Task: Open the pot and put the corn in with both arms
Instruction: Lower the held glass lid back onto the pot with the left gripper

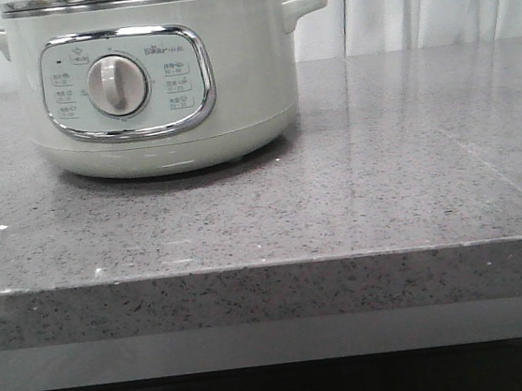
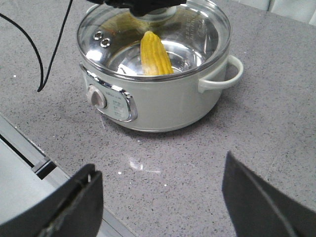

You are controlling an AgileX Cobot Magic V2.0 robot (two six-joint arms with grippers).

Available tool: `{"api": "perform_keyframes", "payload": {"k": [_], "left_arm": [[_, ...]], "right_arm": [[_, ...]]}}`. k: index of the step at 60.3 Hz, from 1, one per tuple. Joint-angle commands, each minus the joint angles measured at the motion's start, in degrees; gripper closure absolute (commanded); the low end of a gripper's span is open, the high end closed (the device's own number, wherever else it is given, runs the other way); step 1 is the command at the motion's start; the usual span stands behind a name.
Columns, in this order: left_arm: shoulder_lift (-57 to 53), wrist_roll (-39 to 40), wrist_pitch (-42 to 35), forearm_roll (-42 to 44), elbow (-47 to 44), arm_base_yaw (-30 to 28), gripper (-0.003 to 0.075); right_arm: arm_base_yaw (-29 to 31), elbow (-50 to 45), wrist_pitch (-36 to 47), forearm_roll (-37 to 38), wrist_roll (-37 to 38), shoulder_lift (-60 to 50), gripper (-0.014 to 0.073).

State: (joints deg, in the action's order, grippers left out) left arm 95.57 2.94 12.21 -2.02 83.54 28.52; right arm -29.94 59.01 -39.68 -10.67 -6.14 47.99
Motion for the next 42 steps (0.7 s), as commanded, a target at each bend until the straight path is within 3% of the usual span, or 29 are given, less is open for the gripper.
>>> {"api": "perform_keyframes", "payload": {"k": [1, 14, 29, 42], "left_arm": [[-3.05, 0.20, -4.37, -0.66, 2.19, 0.09, 0.0237], [-9.39, 0.20, 1.09, -0.42, 2.19, 0.09, 0.0238], [-20.21, 0.20, 19.29, 5.64, 2.07, 0.09, 0.0238], [-29.50, 0.06, 20.42, 5.64, -6.11, 0.31, 0.0238]], "right_arm": [[0.01, 1.49, 3.89, 0.15, -0.04, -0.13, 0.0062], [0.01, 1.49, 3.89, 0.15, -0.04, -0.13, 0.0062], [0.01, 1.49, 3.89, 0.15, -0.04, -0.13, 0.0062], [0.01, 1.49, 3.89, 0.15, -0.04, -0.13, 0.0062]]}}
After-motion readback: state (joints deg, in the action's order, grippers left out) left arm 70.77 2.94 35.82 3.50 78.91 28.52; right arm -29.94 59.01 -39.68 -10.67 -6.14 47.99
